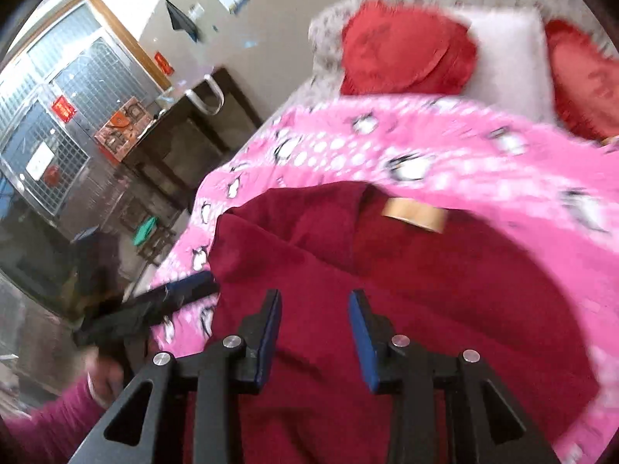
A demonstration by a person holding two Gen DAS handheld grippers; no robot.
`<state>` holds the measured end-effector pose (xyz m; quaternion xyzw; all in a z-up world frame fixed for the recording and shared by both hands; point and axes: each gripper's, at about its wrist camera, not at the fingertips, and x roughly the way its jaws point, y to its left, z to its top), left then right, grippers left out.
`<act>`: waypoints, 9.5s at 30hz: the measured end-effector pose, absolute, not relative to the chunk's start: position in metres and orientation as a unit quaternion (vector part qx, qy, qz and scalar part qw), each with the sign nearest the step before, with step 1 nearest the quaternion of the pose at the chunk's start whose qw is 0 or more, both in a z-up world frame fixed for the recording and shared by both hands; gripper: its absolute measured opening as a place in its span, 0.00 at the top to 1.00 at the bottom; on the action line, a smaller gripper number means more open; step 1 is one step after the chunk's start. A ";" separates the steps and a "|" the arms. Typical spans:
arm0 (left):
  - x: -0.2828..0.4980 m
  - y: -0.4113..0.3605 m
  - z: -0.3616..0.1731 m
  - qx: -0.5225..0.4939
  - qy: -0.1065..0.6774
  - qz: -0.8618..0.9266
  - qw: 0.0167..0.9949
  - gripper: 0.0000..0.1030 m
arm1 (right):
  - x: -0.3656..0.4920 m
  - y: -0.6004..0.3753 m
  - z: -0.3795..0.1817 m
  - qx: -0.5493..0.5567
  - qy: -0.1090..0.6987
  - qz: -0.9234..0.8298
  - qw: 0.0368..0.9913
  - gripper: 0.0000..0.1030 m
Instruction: Fold small clothes
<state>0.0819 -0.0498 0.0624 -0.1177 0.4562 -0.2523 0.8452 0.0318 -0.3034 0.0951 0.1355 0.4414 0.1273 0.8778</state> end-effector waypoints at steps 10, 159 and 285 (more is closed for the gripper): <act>0.117 -0.035 0.028 -0.197 0.505 -0.186 0.820 0.50 | -0.077 -0.307 0.065 0.034 0.463 0.055 0.884 0.56; -0.167 0.017 0.044 -0.104 0.587 -0.281 0.752 0.89 | -0.287 -0.308 0.048 0.235 0.489 0.078 0.837 0.93; 0.135 -0.036 0.098 -0.257 0.482 -0.244 0.801 0.94 | -0.007 -0.463 0.061 0.445 0.365 0.000 0.818 0.91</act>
